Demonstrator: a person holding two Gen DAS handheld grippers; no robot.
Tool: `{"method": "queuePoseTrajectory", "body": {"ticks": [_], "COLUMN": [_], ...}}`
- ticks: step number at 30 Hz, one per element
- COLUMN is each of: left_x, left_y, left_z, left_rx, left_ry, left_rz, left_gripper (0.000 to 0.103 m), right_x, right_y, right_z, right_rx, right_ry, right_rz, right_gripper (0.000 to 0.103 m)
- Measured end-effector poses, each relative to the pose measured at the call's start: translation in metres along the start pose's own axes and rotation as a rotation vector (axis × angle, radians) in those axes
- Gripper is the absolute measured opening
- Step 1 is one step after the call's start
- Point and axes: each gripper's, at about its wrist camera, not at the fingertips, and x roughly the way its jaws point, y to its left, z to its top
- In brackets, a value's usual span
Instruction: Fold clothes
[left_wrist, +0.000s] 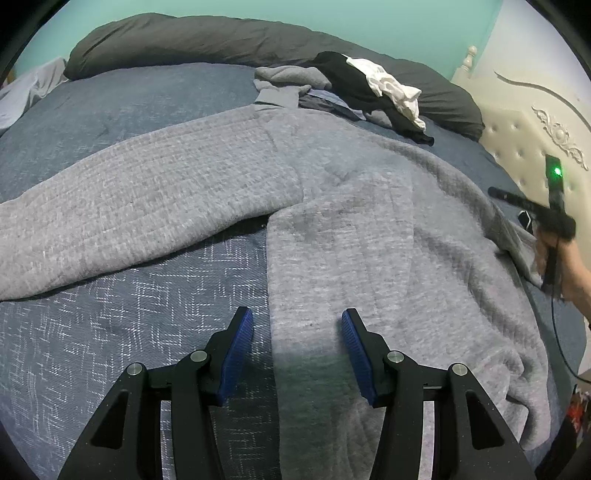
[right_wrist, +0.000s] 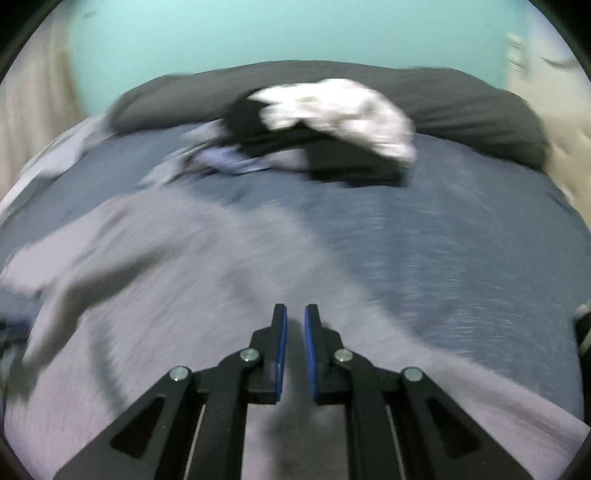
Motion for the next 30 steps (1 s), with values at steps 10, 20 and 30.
{"method": "queuePoseTrajectory", "body": {"ticks": [10, 20, 30], "left_x": [0.006, 0.004, 0.005], "left_y": [-0.001, -0.005, -0.004], "left_z": [-0.002, -0.002, -0.002], "left_rx": [-0.004, 0.002, -0.001], "left_ry": [0.014, 0.014, 0.019], "left_rz": [-0.012, -0.017, -0.022], "left_gripper": [0.054, 0.054, 0.054], "right_x": [0.043, 0.033, 0.035], "right_y": [-0.037, 0.028, 0.054], "right_z": [0.006, -0.012, -0.048], "right_rx": [0.156, -0.025, -0.087], "right_ry": [0.172, 0.134, 0.229], "right_rz": [0.006, 0.233, 0.312], "right_gripper": [0.009, 0.009, 0.009]}}
